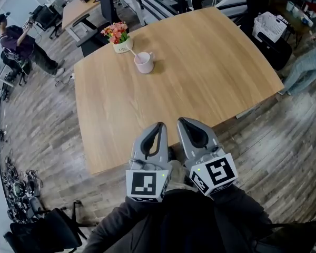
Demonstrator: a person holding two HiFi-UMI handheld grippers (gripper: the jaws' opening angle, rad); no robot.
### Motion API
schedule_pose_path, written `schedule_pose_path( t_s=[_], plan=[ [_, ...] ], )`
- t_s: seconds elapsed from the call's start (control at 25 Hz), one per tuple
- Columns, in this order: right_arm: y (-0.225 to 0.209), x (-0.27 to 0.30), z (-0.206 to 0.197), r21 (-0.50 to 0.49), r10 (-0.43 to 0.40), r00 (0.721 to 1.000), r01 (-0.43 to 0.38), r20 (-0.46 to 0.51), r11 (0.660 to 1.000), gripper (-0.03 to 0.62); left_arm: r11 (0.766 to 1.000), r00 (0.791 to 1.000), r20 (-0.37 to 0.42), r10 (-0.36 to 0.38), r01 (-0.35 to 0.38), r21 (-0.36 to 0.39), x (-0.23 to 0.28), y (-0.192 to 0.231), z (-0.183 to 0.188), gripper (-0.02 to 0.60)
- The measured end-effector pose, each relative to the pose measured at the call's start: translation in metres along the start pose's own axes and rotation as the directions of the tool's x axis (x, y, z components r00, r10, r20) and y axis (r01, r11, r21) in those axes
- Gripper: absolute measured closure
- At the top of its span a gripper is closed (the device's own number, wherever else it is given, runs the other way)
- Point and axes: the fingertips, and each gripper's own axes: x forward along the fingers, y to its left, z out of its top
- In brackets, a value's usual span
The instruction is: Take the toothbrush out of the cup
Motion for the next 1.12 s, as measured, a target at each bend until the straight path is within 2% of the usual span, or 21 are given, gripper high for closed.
schedule_pose_path(
  t_s=[0.56, 0.84, 1.12],
  plan=[
    [-0.028, 0.118, -0.007, 0.003, 0.014, 0.997, -0.014, -0.080, 1.000, 0.592, 0.998, 0.999, -0.036, 0.016, -0.019, -0.064, 0.085, 0.084, -0.005, 0.574],
    [-0.028, 0.194, -0.015, -0.001, 0.053, 0.993, -0.053, -0.109, 0.999, 0.592, 0.989, 0.994, -0.062, 0.087, -0.094, -0.113, 0.111, 0.153, -0.016, 0.574],
    [-0.023, 0.240, 0.000, -0.052, 0.046, 0.994, -0.051, -0.102, 0.997, 0.592, 0.979, 0.989, -0.020, 0.147, -0.148, -0.139, 0.115, 0.206, -0.008, 0.574]
  ],
)
